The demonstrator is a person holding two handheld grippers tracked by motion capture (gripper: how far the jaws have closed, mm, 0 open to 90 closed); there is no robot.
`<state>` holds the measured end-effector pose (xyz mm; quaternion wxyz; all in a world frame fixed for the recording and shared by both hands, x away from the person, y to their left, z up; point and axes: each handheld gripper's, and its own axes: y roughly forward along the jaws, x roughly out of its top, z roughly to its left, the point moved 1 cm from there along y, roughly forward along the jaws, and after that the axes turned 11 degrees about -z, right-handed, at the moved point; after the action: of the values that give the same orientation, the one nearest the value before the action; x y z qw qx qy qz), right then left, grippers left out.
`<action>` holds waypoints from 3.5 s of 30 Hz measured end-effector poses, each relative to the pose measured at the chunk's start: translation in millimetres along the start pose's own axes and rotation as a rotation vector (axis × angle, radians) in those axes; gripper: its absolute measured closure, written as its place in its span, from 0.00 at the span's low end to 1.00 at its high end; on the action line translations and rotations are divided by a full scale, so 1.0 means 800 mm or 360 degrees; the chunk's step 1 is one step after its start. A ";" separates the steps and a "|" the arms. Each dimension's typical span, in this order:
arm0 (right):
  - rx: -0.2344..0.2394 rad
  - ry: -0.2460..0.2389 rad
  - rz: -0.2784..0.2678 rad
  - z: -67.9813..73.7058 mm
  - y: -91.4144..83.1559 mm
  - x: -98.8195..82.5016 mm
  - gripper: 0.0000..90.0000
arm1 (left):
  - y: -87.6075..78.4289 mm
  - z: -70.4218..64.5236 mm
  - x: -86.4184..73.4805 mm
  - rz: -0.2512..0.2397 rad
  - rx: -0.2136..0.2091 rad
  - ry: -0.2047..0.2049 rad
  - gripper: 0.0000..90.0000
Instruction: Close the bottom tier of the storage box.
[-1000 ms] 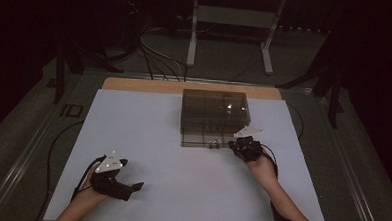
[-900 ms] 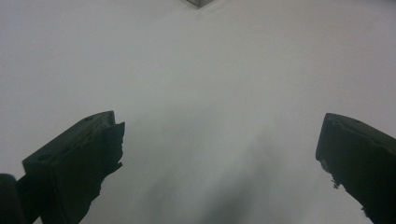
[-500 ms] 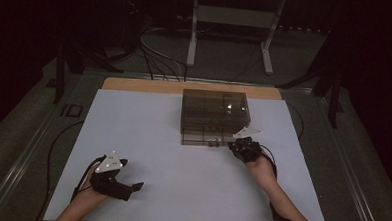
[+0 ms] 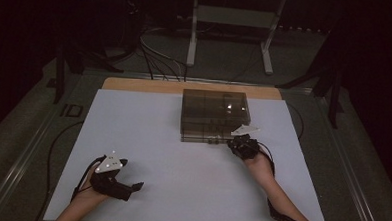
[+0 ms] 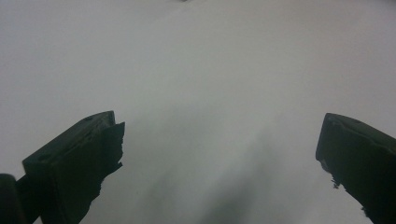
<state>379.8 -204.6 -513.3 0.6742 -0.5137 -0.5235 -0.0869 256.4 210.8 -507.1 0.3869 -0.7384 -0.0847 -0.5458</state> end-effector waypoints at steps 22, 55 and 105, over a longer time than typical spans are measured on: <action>-0.0038 0.0003 -0.0001 -0.006 0.018 0.010 1.00 | 0.000 0.000 0.000 -0.0001 0.0000 -0.0002 0.00; -0.0052 -0.0022 0.0010 -0.011 0.035 0.021 1.00 | 0.000 0.000 -0.001 -0.0001 -0.0001 -0.0005 0.00; 0.0282 0.0081 0.0033 0.024 0.000 0.030 0.05 | 0.003 -0.001 0.002 -0.0003 0.0000 -0.0003 0.00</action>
<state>378.4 -179.9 -495.8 0.7309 -0.4552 -0.5064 -0.0463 258.1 208.3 -506.5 0.3863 -0.7389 -0.0857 -0.5454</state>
